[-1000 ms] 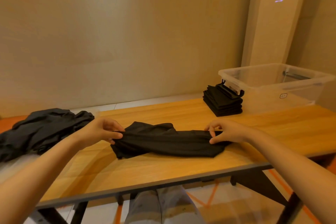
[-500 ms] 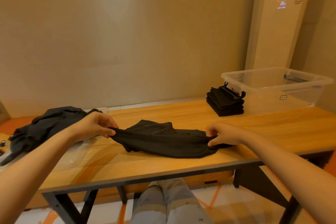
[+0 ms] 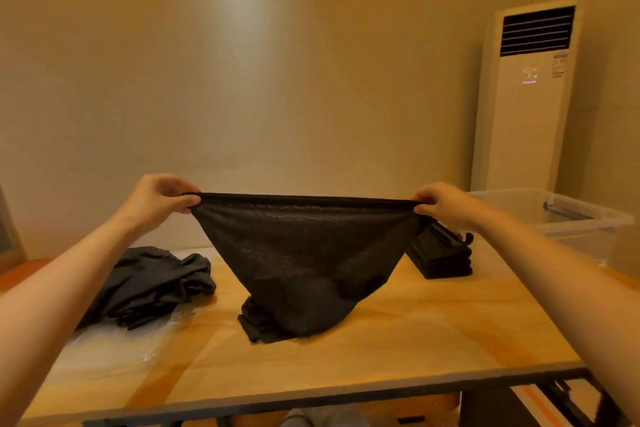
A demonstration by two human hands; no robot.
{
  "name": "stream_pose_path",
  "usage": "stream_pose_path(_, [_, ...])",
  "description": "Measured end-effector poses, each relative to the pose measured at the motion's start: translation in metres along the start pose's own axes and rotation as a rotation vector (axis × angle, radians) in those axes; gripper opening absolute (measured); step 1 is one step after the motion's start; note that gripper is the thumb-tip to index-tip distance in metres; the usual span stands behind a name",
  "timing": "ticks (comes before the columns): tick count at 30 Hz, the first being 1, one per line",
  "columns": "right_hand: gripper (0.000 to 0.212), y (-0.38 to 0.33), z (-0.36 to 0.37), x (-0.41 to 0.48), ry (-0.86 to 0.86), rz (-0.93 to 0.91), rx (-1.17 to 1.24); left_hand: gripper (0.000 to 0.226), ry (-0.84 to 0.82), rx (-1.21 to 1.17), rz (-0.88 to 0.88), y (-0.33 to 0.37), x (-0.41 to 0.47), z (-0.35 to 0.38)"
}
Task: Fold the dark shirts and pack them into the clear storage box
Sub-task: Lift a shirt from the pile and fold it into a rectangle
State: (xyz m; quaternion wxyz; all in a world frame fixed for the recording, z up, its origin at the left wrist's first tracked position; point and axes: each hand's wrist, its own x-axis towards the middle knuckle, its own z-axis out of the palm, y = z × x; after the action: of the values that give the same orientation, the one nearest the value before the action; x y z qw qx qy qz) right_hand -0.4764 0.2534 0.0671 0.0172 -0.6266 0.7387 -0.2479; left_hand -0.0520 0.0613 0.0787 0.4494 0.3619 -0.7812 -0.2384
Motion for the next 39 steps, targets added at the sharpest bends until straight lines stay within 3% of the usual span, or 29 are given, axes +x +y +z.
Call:
stream_pose_path(8, [0.020,-0.026,-0.017,0.048,0.443,-0.041,0.031,0.007,0.278,0.117,0.132,0.005,0.047,-0.019])
stream_pose_path(14, [0.021,-0.021,-0.012,0.092,0.343,-0.014,0.064,0.005,0.293,0.128,0.073,-0.017,0.079,-0.006])
stream_pose_path(18, [0.013,-0.002,0.009,0.129,0.390,0.063,0.136,0.007,0.230,0.152,-0.033,-0.048,0.107,0.009])
stream_pose_path(24, [0.021,0.010,0.021,0.202,0.350,0.165,0.233,0.011,0.133,0.089,-0.191,-0.067,0.171,0.028])
stream_pose_path(27, [0.023,0.005,-0.001,0.244,0.473,0.147,0.342,0.013,0.307,-0.031,-0.113,-0.041,0.217,0.027])
stream_pose_path(30, [0.021,-0.013,-0.042,0.269,0.737,0.049,0.395,0.010,0.557,-0.106,0.040,0.007,0.253,0.016])
stream_pose_path(33, [0.018,-0.031,-0.081,0.277,0.973,-0.041,0.487,0.010,0.673,-0.119,0.198,0.045,0.267,0.004])
stream_pose_path(39, [0.018,-0.043,-0.096,0.274,1.053,-0.059,0.662,0.007,0.761,-0.193,0.286,0.062,0.266,-0.001])
